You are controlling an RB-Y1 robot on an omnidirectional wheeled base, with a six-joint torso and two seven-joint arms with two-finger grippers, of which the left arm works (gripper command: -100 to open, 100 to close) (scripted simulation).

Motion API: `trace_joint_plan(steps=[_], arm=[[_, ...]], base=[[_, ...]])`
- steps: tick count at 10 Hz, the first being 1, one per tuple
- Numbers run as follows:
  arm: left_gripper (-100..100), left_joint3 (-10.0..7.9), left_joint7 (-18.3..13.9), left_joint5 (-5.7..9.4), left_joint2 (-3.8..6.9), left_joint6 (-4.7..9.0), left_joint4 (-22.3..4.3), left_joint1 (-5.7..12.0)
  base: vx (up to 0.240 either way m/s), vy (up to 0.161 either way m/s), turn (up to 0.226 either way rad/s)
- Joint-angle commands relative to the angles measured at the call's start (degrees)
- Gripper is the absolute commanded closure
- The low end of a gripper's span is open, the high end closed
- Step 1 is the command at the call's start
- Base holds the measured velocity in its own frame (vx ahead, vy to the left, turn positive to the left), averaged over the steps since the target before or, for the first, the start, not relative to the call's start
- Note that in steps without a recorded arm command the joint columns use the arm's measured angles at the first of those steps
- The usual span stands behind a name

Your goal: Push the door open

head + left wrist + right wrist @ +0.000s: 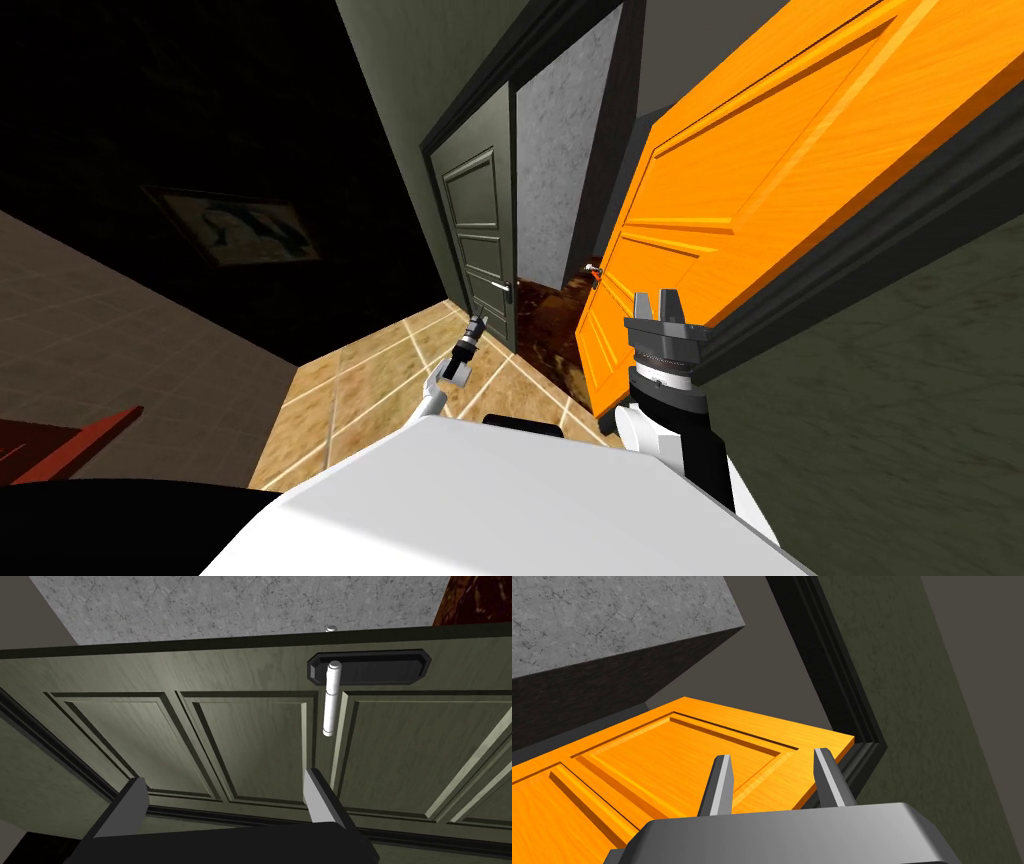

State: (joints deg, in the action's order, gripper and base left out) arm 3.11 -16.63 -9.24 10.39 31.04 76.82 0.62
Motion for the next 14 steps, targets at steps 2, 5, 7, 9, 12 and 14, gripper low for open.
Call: trace_joint_plan(steps=[2,5,7,9,12,14], arm=[[-100,0.15,-2.50,-1.28,0.91,0.51,-4.53,2.80],[-100,0.36,-5.00,-2.76,1.71,1.10,-9.57,5.93],[-100,0.49,-6.61,-3.71,2.23,1.48,-12.83,7.94],[-100,0.61,-8.18,-4.64,2.72,1.85,-15.95,9.90],[-100,0.80,-10.42,-5.97,3.43,2.38,-20.52,12.71],[-100,0.91,-11.83,-6.81,3.87,2.72,-23.38,14.48]], base=[[0.060,0.098,-0.127],[0.069,0.112,-0.108],[0.065,0.112,-0.109],[0.054,0.087,-0.096],[0.071,0.103,-0.109],[0.055,0.104,-0.084]])
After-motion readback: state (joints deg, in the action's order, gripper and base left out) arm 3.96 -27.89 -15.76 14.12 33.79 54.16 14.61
